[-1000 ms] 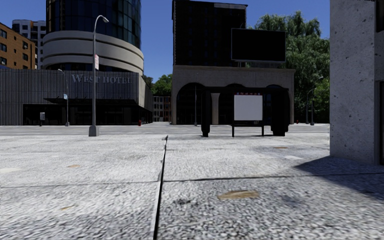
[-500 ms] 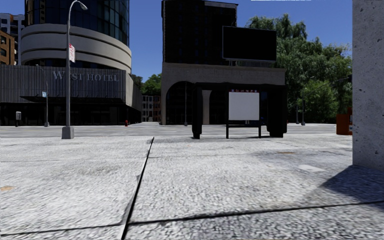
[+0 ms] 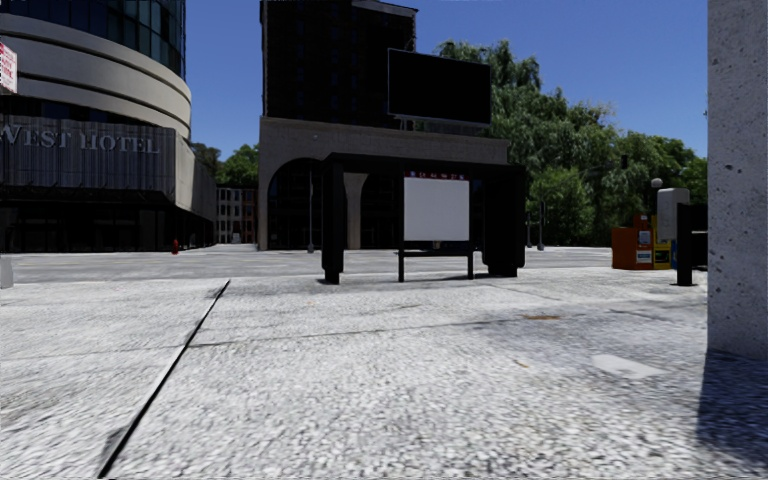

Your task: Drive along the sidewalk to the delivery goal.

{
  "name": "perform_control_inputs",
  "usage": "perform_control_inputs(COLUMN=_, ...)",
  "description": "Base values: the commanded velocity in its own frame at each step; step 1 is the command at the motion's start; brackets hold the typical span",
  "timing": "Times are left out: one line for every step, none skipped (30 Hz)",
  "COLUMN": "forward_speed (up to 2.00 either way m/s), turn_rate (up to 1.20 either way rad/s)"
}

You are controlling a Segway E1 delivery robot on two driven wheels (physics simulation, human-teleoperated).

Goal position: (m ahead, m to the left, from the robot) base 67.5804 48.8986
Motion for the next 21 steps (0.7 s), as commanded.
perform_control_inputs(forward_speed=1.99, turn_rate=-0.48)
perform_control_inputs(forward_speed=1.99, turn_rate=-0.48)
perform_control_inputs(forward_speed=1.99, turn_rate=-0.49)
perform_control_inputs(forward_speed=1.99, turn_rate=-0.49)
perform_control_inputs(forward_speed=1.99, turn_rate=-0.49)
perform_control_inputs(forward_speed=1.99, turn_rate=-0.49)
perform_control_inputs(forward_speed=1.99, turn_rate=-0.49)
perform_control_inputs(forward_speed=1.99, turn_rate=-0.49)
perform_control_inputs(forward_speed=1.99, turn_rate=-0.49)
perform_control_inputs(forward_speed=1.99, turn_rate=-0.49)
perform_control_inputs(forward_speed=1.99, turn_rate=-0.49)
perform_control_inputs(forward_speed=1.99, turn_rate=-0.49)
perform_control_inputs(forward_speed=1.99, turn_rate=-0.49)
perform_control_inputs(forward_speed=1.99, turn_rate=-0.50)
perform_control_inputs(forward_speed=1.99, turn_rate=-0.50)
perform_control_inputs(forward_speed=1.99, turn_rate=-0.50)
perform_control_inputs(forward_speed=1.99, turn_rate=-0.50)
perform_control_inputs(forward_speed=1.99, turn_rate=-0.51)
perform_control_inputs(forward_speed=1.99, turn_rate=-0.53)
perform_control_inputs(forward_speed=1.99, turn_rate=-0.53)
perform_control_inputs(forward_speed=1.99, turn_rate=-0.54)
